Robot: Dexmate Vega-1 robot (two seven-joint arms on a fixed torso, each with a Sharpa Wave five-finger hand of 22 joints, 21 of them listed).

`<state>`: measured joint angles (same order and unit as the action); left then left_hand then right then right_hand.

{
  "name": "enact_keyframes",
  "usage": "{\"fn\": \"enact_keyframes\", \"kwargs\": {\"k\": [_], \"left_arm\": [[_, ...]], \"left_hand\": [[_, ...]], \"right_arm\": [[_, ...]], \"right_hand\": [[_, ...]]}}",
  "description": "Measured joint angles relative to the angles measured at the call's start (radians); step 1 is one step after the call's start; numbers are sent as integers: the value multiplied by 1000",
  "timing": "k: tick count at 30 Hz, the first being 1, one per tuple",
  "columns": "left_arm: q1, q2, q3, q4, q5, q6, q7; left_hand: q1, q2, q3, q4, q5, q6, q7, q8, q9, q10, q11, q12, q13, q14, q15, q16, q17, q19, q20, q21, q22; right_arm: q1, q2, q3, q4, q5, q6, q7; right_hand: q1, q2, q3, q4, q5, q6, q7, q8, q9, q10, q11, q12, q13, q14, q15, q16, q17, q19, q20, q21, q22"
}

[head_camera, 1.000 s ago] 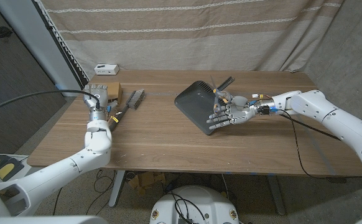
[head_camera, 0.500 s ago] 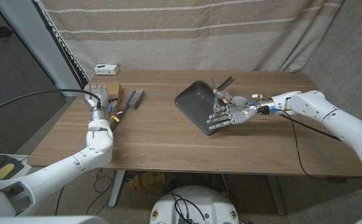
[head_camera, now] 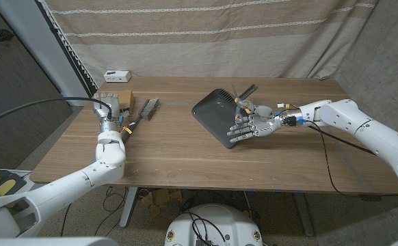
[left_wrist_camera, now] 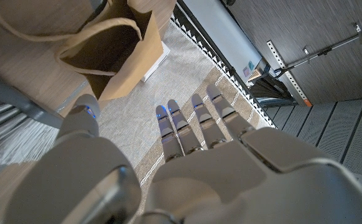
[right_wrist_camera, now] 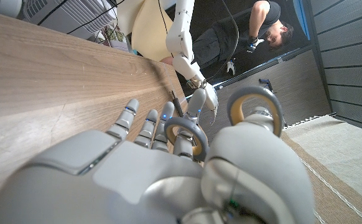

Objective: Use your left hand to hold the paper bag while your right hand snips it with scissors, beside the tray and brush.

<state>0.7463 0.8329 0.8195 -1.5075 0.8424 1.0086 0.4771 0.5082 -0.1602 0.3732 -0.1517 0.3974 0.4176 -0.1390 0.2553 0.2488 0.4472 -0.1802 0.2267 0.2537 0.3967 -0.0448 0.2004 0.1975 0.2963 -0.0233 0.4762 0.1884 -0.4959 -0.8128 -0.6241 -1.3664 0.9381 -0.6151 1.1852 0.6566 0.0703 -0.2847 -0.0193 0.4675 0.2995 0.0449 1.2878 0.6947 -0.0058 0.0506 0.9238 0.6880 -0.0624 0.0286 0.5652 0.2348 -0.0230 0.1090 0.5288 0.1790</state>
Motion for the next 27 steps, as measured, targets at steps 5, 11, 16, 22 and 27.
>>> {"fn": "enact_keyframes", "kwargs": {"k": [5, 11, 16, 22, 27], "left_arm": [[-9, -5, 9, 11, 3, 4, -2], [-20, -12, 19, 27, 7, 11, -6], [-29, -21, 26, 41, 8, 17, -6], [-42, -39, 33, 66, 7, 25, 2], [-52, -50, 40, 85, 4, 30, 15]], "left_hand": [[0, 0, 0, 0, 0, 0, 0, 0, 0, 10, 10, 0, 0, 0, 0, 0, 0, 0, 0, -6, 0], [-5, 6, -4, 4, -6, 7, 7, 0, 5, 17, 16, 8, 0, 0, 0, 0, 0, 2, -6, -8, 0], [-5, 5, -4, 4, -6, 12, 17, 0, 5, 16, 31, 8, 0, 0, 0, 0, -1, -6, -13, -15, 0], [-5, 5, -4, 4, -6, 15, 25, 0, 5, 23, 53, 8, 0, -9, -2, 0, -2, -11, -18, -22, 0], [-5, 5, -4, 4, -15, 20, 30, 0, 5, 29, 64, 8, 0, -9, -2, 0, -2, -11, -18, -22, 0]], "right_arm": [[1, 0, 0, 1, 0, 0, 0], [2, 0, 0, 1, 0, 0, 0], [2, 0, 1, 0, 1, 0, -1], [2, 0, 3, -3, 2, 0, -7], [2, -1, 4, -6, 3, -1, -10]], "right_hand": [[0, 0, 0, 0, 0, 0, 0, 0, 0, 0, 0, 0, 0, 0, 0, 0, 0, 0, 0, -4, 0], [0, 0, 0, 0, 0, 0, 0, 0, 0, 1, -1, 0, 5, 0, 0, 0, 0, 0, 0, -8, 0], [0, 0, -3, -2, 0, 0, 0, 0, 0, 1, -1, 0, 5, 0, 0, 0, 0, 6, -6, -8, 0], [-4, 4, -3, -2, 0, 0, 0, 8, 0, 1, -1, 0, 5, 0, 0, 0, 0, 5, -6, -11, 0], [-5, 5, -3, -2, 0, 0, 0, 8, 0, 0, -1, 0, 5, 0, 0, -7, 0, 5, -6, -12, 0]]}}
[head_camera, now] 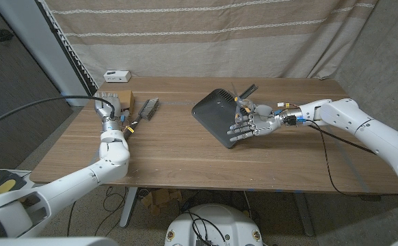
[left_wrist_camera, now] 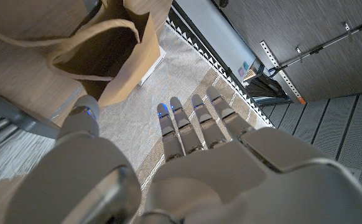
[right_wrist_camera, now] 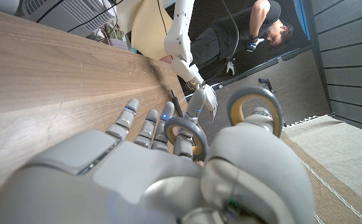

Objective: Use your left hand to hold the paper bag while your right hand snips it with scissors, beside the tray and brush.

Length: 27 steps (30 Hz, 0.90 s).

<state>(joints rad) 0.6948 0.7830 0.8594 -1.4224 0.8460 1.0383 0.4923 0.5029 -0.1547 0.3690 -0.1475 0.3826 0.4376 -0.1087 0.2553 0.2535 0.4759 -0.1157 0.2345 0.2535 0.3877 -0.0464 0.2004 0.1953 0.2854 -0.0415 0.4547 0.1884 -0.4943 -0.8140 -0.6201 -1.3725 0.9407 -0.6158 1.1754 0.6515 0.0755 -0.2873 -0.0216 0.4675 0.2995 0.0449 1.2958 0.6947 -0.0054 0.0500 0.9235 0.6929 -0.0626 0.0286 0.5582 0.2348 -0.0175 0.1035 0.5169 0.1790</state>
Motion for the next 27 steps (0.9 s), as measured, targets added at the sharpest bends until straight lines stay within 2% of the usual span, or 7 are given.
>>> {"fn": "enact_keyframes", "kwargs": {"k": [3, 18, 24, 27], "left_arm": [[-6, -6, 6, 13, -2, 4, 7], [-34, -23, 44, 63, 2, 24, 27], [-48, -32, 62, 83, 7, 38, 29], [-54, -35, 70, 91, 10, 46, 25]], "left_hand": [[0, 0, 0, 0, 0, 3, 11, 4, 0, 5, 5, 0, 0, 0, 0, 0, 0, 0, 0, -4, 0], [-5, 5, 0, 0, -9, 7, 18, 4, 5, 20, 20, 8, 0, 0, 0, 0, 0, 0, 0, -11, 0], [-5, 5, 0, 0, -17, 13, 39, 4, 5, 9, 57, 8, -3, -11, 4, 0, 0, -14, 3, -21, 0], [2, 12, 1, -1, -24, -2, 38, 4, 5, -2, 85, 8, -3, -22, 4, -4, 0, -25, 0, -26, 0]], "right_arm": [[0, 0, 0, -1, 1, -1, -2], [-1, -1, 0, -5, 3, -5, -7], [-1, -1, 0, -5, 4, -7, -8], [-1, 0, 0, -3, 4, -7, -8]], "right_hand": [[0, 0, 0, 0, 0, 0, 0, 0, 0, 0, 0, 0, 0, 0, 0, 0, 5, 0, 0, -3, 0], [0, 0, 3, -3, 0, 0, 0, 0, -5, 4, 4, -3, 0, 0, 0, 0, 5, 0, 0, -7, 0], [0, 0, 3, -3, 0, 0, 0, 0, -3, 3, 4, -3, 5, 0, 0, -4, 5, 3, 4, -7, 5], [0, 0, 3, -3, 0, 0, 0, 0, -2, 3, 4, -3, 5, 0, 0, -4, 5, 4, 4, -7, 5]]}}
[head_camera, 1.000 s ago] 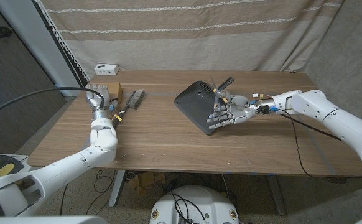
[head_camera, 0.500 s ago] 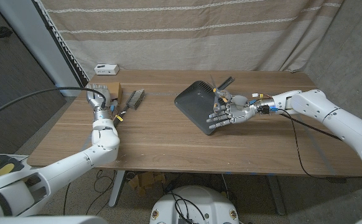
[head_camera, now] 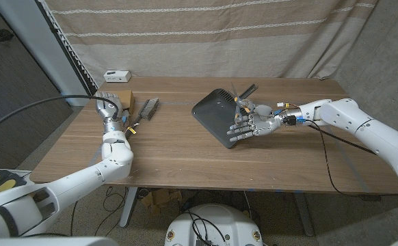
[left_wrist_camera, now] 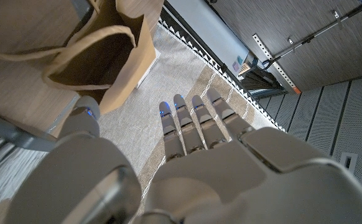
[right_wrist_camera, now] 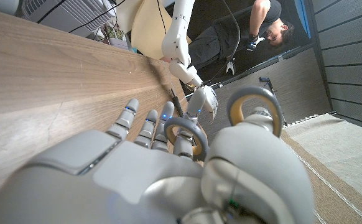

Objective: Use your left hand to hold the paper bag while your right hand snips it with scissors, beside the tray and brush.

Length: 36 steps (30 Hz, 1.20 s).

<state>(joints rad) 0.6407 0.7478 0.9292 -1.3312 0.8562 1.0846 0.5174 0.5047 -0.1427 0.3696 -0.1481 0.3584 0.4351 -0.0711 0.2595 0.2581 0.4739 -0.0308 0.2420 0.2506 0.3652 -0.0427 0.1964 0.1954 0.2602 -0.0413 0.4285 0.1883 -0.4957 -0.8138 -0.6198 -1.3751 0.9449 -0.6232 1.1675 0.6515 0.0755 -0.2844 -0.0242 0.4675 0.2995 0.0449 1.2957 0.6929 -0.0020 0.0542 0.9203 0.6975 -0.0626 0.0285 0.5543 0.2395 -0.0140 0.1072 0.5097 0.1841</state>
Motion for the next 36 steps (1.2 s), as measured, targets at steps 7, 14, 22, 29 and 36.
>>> {"fn": "enact_keyframes", "kwargs": {"k": [7, 14, 22, 29, 36], "left_arm": [[-15, -12, 18, 25, 2, 12, -5], [-29, -28, 29, 55, -3, 21, 8], [-43, -49, 36, 92, -18, 24, 34], [-55, -68, 44, 125, -36, 27, 65], [-78, -89, 67, 168, -44, 46, 72]], "left_hand": [[9, -4, 2, -2, -4, 4, 15, 0, 5, 5, 33, 0, 0, -6, 0, -1, 0, -11, 0, -8, 5], [18, -3, 2, -2, -19, 20, 41, 0, 5, -1, 91, 0, 3, -19, 2, -1, 0, -11, 0, -18, 5], [26, 5, 2, -2, -31, 42, 74, 11, 5, 0, 161, 0, 8, -29, 6, -5, 3, -21, 0, -26, 5], [41, 9, 7, -7, -43, 62, 94, 16, 9, -7, 178, 6, 12, -33, 9, -5, 2, -21, 0, -26, 5], [54, 14, 15, -6, -72, 74, 159, 18, 9, -31, 186, -20, 17, -65, 5, -5, 4, -50, 0, -49, 5]], "right_arm": [[2, 4, -1, 6, 0, -2, 0], [8, 9, -4, 12, 0, -4, 0], [13, 15, -6, 17, -2, -10, -4], [19, 20, -9, 23, -5, -13, -5], [21, 21, -10, 25, -6, -14, -7]], "right_hand": [[0, 0, 0, 0, 0, 0, 0, 0, -3, 0, 0, 0, 0, 0, 0, 0, 0, 0, 0, -7, 0], [0, 0, 0, 0, 0, 0, 0, 0, -3, 1, -1, 0, 0, 0, 0, 0, 0, 0, 0, -11, 0], [0, 0, 0, 0, 0, 0, 0, 0, -3, 2, -3, -1, 0, 0, 0, 0, 0, 0, 0, -14, 0], [0, 0, -2, -2, 0, 0, 0, 0, -3, 2, -2, -1, 0, 0, 0, -4, 0, 0, 0, -14, 0], [0, 0, -2, -2, 0, 0, 0, 0, -3, 2, -2, -3, 0, 0, 0, -4, 0, 0, 0, -18, 0]]}}
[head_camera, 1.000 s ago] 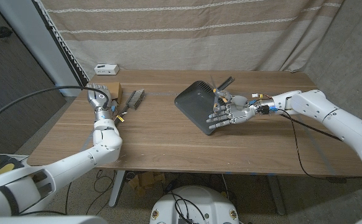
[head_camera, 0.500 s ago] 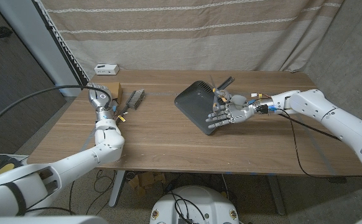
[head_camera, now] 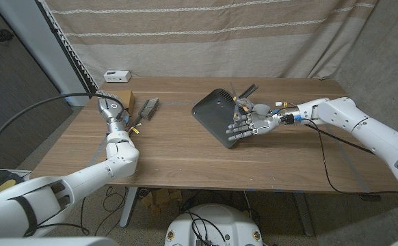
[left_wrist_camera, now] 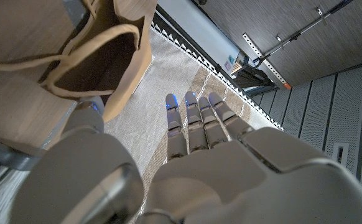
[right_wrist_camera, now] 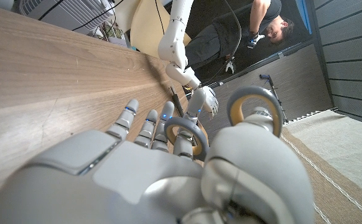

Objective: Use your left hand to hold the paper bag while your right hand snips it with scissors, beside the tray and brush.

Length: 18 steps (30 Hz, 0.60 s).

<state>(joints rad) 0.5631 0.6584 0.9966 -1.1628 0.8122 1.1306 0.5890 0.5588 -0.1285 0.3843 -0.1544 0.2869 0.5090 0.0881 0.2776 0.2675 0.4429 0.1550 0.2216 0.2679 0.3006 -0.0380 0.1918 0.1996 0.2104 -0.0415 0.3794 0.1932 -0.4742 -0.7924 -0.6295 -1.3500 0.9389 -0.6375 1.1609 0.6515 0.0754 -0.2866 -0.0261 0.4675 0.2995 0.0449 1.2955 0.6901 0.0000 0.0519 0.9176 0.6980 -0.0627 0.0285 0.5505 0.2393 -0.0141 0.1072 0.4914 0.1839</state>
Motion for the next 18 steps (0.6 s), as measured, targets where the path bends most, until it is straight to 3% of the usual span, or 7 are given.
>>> {"fn": "enact_keyframes", "kwargs": {"k": [13, 14, 16, 17, 18], "left_arm": [[-33, -40, 27, 80, -33, 13, 41], [-34, -41, 28, 83, -35, 13, 44], [-38, -46, 30, 92, -40, 13, 51], [-41, -52, 33, 102, -43, 13, 56], [-42, -53, 34, 106, -46, 13, 61]], "left_hand": [[21, 14, 9, 3, -35, 32, 65, 11, 9, -1, 3, 33, 41, -33, 4, 0, 7, -14, 4, -15, 2], [22, 15, 11, 6, -47, 33, 70, 11, 10, 0, 2, 67, 86, -38, 7, 0, 9, -14, 4, -24, 1], [30, 12, 20, 3, -76, 36, 75, 11, 17, 145, 4, 167, 283, -59, -1, 6, 12, -14, 4, -49, -3], [33, 9, 21, 1, -84, 36, 75, 11, 21, 220, 40, 180, 344, -61, -3, 6, 12, -14, 4, -57, -3], [33, 10, 24, 4, -84, 38, 77, 11, 23, 236, 35, 189, 387, -61, -3, 6, 13, -14, 4, -63, -3]], "right_arm": [[0, -1, 3, -3, 0, -2, -9], [-1, -1, 3, -3, 0, -2, -9], [-1, -2, 4, -4, 1, -3, -10], [0, -2, 4, -4, 1, -3, -11], [-1, -2, 5, -5, 1, -3, -11]], "right_hand": [[0, 0, 0, 0, 0, 0, 0, 7, 1, 0, 0, -1, 4, 0, 0, 0, 5, 0, 0, 0, 0], [0, 0, 0, 0, 0, 0, 0, 7, 2, 0, 0, -1, 4, 0, 0, 0, 5, 0, 0, 0, 0], [0, 0, 0, 0, 0, 0, 0, 7, 3, 0, 0, -2, 4, 0, 0, 0, 5, 0, 0, 0, 0], [0, 0, 0, 0, 0, 0, 0, 7, 3, 0, 0, -2, 4, 0, 0, 0, 5, 0, 0, -6, 0], [0, 0, 0, 0, 0, 0, 0, 7, 3, 0, 0, -2, 4, 0, 0, 0, 5, 0, 0, -8, 0]]}}
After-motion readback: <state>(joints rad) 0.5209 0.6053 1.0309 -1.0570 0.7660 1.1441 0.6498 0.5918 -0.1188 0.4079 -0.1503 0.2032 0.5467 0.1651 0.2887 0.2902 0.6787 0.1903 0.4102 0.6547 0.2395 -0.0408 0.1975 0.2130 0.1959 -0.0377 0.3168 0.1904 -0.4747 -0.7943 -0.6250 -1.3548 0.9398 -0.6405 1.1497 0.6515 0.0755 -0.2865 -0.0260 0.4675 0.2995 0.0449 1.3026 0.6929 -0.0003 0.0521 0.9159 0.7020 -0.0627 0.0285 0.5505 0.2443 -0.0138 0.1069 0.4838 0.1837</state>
